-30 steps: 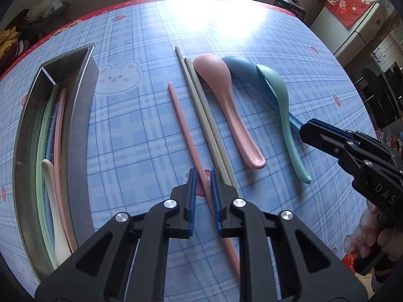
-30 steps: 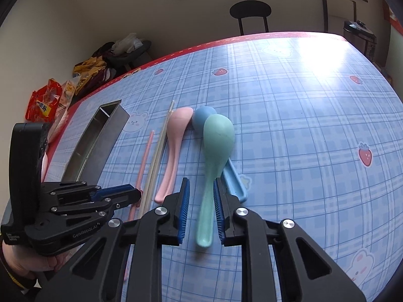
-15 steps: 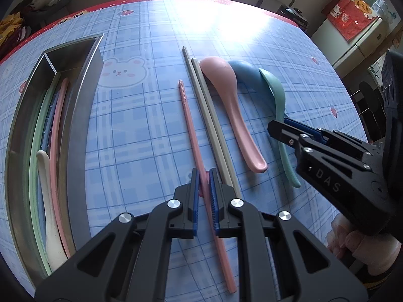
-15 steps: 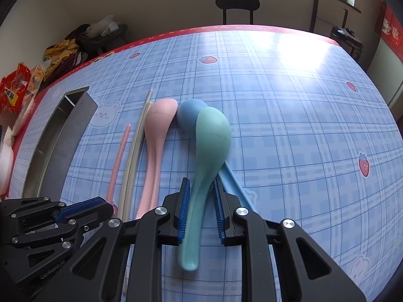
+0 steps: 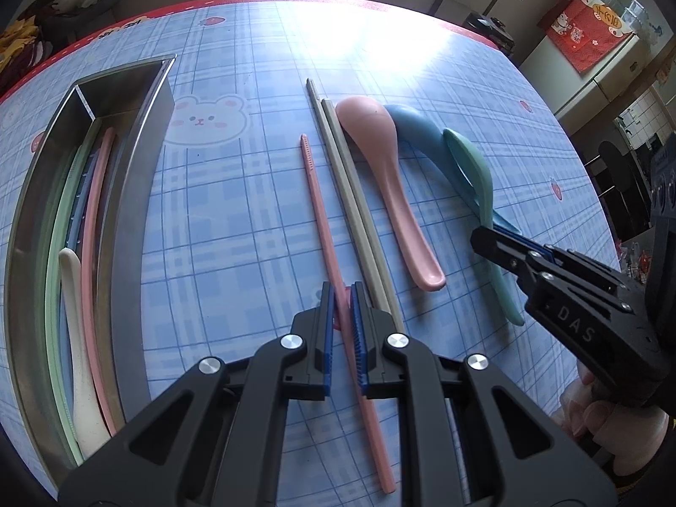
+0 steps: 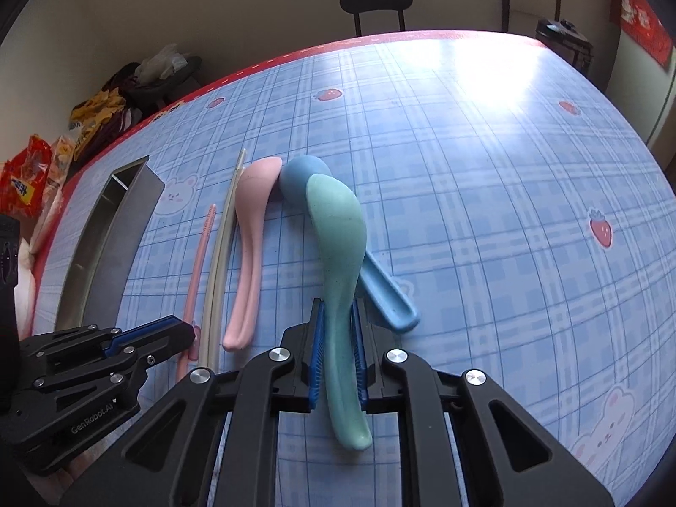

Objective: Organize utensils
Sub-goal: 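Lift and carry the teal spoon and pink chopstick toward the steel caddy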

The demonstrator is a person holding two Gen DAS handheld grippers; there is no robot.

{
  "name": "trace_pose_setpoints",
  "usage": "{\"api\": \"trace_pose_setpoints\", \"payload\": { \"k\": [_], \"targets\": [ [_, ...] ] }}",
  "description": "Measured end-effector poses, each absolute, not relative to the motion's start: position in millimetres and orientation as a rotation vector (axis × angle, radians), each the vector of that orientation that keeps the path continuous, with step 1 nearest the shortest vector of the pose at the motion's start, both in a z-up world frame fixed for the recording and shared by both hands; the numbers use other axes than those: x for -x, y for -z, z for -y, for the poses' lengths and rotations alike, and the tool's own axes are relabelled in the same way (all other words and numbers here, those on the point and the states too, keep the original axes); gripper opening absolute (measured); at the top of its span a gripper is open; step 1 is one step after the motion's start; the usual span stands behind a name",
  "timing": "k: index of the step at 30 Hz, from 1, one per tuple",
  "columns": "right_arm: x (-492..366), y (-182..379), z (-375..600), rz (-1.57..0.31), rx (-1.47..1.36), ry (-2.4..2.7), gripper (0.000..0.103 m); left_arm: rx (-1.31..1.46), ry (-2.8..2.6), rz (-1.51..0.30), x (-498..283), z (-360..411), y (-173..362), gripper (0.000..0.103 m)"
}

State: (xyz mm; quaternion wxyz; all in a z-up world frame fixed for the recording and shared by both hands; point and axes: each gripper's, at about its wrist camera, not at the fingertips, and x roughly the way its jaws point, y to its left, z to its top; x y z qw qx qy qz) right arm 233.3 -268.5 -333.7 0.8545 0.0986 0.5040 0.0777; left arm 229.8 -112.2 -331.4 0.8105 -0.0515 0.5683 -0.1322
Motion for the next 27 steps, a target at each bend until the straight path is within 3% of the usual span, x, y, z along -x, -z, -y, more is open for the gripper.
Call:
{"api": "trace_pose_setpoints", "payload": {
  "k": [11,27],
  "targets": [
    [-212,341,308,-1.085,-0.523,-0.202,0.014,0.112,0.290,-1.216,-228,108,331,0.014],
    [-202,337,314,-1.077,-0.433,-0.171,0.014,0.112,0.291,-1.217,-227,106,331,0.014]
  ]
}}
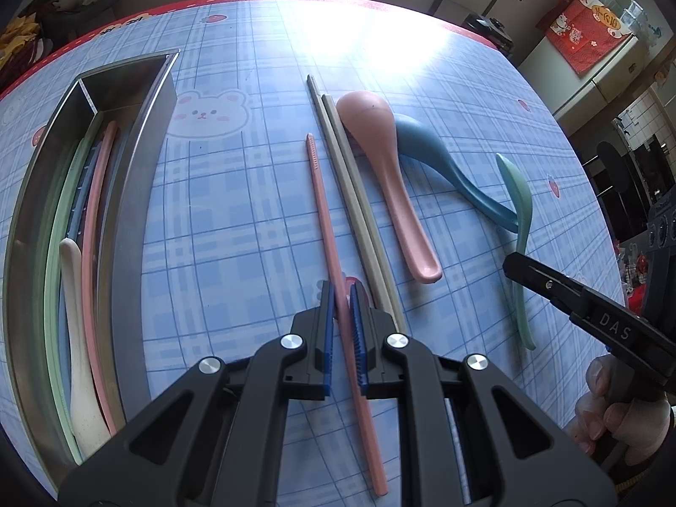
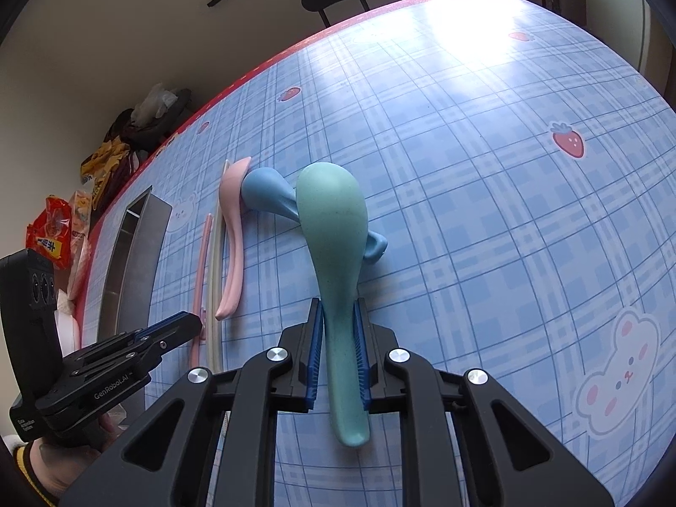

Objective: Organize utensils
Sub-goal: 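Lift and carry the teal spoon and pink chopstick toward the steel caddy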

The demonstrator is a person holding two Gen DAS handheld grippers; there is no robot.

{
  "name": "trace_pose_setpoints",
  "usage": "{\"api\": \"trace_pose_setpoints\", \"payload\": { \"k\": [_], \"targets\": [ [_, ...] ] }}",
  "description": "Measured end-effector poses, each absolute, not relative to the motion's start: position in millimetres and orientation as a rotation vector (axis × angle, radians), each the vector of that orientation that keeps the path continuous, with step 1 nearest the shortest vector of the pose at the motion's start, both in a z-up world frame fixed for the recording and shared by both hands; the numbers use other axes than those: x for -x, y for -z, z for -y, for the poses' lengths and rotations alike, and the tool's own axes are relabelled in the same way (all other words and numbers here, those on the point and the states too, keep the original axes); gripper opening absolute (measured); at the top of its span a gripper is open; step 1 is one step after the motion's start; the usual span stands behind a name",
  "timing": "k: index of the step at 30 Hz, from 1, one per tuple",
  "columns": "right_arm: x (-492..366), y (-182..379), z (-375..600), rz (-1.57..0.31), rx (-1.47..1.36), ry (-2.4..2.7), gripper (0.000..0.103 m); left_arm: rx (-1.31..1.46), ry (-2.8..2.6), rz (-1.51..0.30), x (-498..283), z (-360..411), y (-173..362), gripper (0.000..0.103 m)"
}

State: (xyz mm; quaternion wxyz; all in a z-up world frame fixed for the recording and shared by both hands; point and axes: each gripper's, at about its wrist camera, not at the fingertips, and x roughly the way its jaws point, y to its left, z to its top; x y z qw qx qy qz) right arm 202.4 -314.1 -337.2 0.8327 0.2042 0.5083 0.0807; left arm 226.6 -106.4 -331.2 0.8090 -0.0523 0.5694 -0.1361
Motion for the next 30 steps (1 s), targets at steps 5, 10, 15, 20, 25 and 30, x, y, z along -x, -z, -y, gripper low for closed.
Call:
{"api": "trace_pose_setpoints", "payload": {
  "k": [5,10,15,20,25,30],
  "targets": [
    [-200,339,310,-1.077,-0.461,-0.192,0.014,0.084,0.279,-1.217,-221,111,329,0.014],
    [-193,341,305,-1.081,-0.480,-0.216,0.014,0.057,0.277,-1.228,-216,118,327,0.015],
    [-185,343,300,-1.087,-0.486,-0.231,0.014,-0.018,0.256,-1.231,-210,129,327,0.013],
    [-177,338,300,-1.075,-0.493,-0.249,0.014,0.090,0.260,-1.260,-211,114,329,0.010],
    [-168,333,300,-1.057,-0.516,-0.271,0.014,0.128,0.275,-1.228,-199,102,316,0.010],
    [-160,323,299,-1.037,-0.529,-0.296,0.014,0.146,0.298,-1.175,-185,95,292,0.010]
  ]
}}
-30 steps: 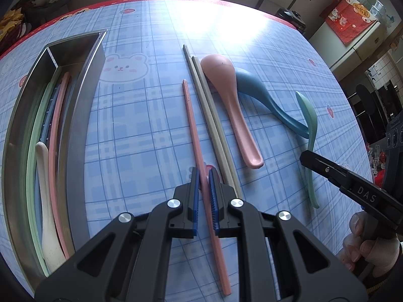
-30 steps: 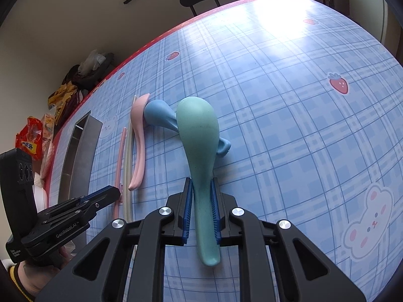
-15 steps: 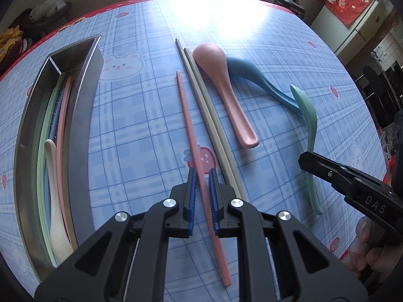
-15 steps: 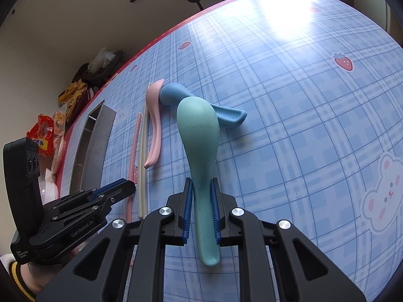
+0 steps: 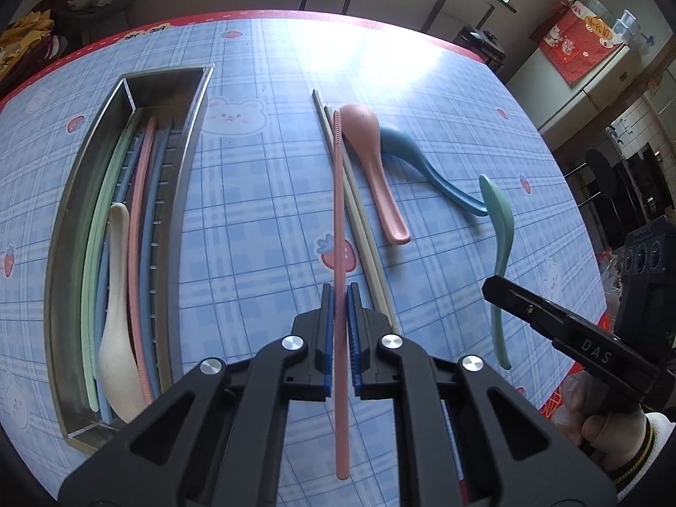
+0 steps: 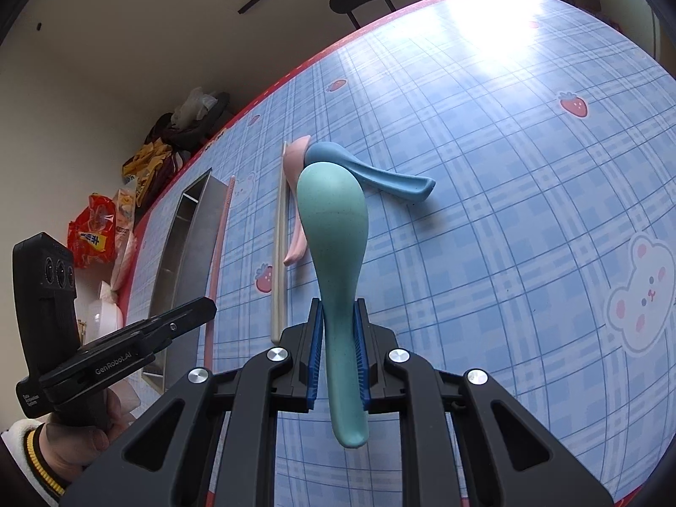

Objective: Organize utensils
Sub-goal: 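Lift and carry the teal spoon and pink chopstick toward the steel caddy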

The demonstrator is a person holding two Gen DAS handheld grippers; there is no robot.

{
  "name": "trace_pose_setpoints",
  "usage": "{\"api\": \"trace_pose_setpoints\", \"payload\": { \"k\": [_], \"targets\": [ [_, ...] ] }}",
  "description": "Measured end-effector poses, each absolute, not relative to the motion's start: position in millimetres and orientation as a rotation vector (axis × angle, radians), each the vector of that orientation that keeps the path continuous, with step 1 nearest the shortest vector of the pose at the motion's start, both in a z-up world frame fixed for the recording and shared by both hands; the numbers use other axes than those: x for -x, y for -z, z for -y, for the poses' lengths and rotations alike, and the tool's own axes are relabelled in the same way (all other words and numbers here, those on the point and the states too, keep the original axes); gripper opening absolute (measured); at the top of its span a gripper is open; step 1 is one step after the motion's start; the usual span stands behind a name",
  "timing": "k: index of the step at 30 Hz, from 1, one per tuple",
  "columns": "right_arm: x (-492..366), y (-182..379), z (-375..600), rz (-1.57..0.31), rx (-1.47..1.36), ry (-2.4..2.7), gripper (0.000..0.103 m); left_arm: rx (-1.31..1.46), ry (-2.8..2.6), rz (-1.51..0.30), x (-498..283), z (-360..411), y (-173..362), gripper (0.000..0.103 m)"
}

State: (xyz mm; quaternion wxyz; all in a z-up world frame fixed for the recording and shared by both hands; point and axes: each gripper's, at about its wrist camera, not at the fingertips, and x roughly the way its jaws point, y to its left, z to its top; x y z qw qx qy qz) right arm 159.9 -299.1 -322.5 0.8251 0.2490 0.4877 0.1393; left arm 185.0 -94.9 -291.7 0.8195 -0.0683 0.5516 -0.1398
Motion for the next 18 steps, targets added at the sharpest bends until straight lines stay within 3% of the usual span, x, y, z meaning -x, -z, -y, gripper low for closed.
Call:
{"api": "trace_pose_setpoints", "payload": {
  "k": [18],
  "targets": [
    [-140,304,282,-1.023,-0.550,-0.339,0.014,0.227,0.255,-1.117,-147,41,257,0.010]
  ]
}}
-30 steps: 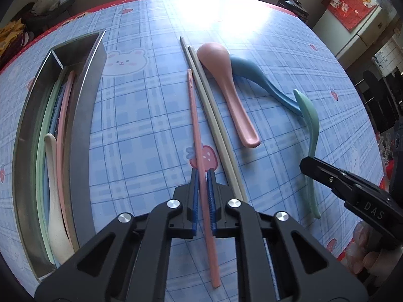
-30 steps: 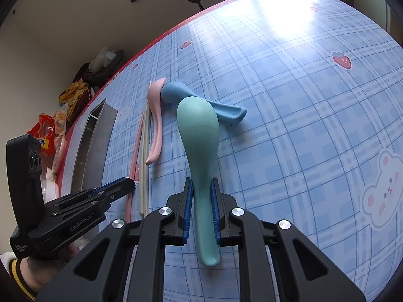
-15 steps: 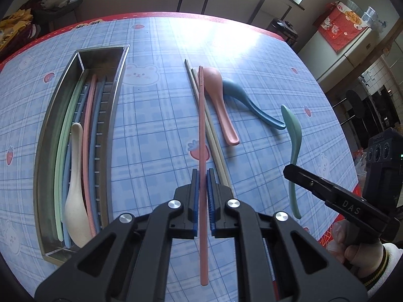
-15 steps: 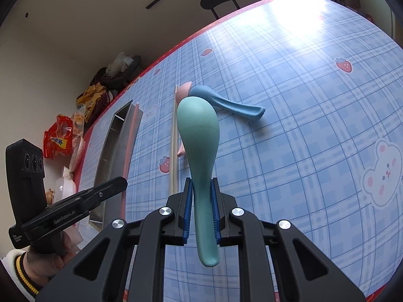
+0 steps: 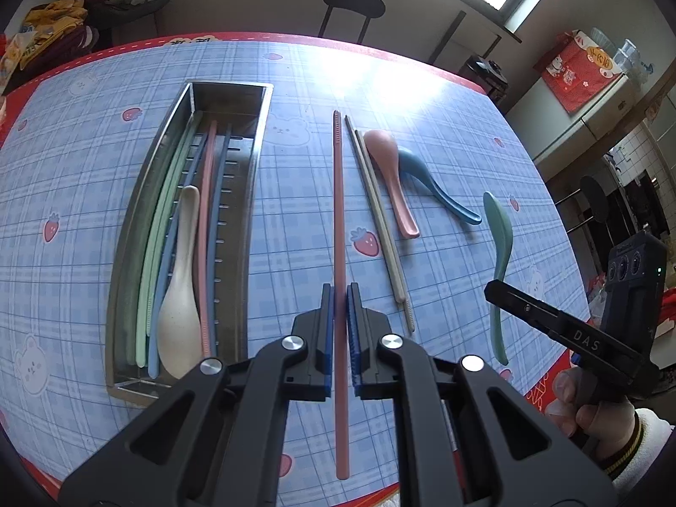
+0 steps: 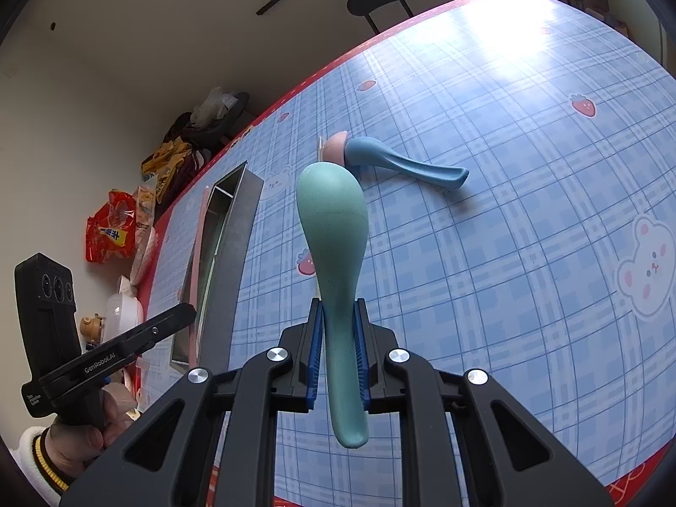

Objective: Organize utensils
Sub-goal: 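Lift and carry the teal spoon and pink chopstick toward the steel caddy, then lower the teal spoon and pink chopstick into the caddy and open both tools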

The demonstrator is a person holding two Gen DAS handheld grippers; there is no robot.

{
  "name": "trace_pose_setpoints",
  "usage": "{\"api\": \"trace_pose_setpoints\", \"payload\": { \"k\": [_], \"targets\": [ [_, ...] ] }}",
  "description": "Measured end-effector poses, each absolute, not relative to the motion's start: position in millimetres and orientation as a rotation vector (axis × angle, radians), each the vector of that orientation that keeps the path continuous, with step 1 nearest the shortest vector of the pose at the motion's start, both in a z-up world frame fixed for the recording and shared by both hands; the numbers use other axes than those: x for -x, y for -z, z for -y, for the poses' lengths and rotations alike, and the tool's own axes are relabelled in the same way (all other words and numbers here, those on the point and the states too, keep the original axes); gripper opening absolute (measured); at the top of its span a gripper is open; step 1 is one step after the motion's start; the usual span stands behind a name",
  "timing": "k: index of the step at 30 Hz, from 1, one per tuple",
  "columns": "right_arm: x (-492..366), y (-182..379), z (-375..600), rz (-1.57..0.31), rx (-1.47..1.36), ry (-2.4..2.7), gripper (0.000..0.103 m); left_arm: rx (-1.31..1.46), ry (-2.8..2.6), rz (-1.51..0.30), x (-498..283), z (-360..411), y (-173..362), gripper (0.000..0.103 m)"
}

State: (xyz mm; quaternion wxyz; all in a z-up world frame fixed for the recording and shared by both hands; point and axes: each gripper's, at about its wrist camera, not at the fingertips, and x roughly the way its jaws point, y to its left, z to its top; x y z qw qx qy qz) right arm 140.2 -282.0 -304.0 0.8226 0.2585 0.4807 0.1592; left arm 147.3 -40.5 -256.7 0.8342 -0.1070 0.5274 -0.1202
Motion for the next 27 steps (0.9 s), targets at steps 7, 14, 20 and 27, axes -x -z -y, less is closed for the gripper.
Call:
{"api": "trace_pose_setpoints", "payload": {
  "k": [7,14,20,27],
  "targets": [
    [-146,300,265,-1.041,-0.519,-0.353,0.014,0.237,0.218,-1.094,-142,5,245,0.010],
    [-165,294,231,-1.068,-0.515,-0.388,0.014,0.227,0.207,-1.097,-149,-28,241,0.010],
    [-185,282,198,-1.079,-0.505,-0.419,0.014,0.220,0.228,-1.114,-168,-46,245,0.010],
    [-208,279,167,-1.104,-0.504,-0.412,0.014,0.233,0.246,-1.136,-196,-60,260,0.010]
  ]
}}
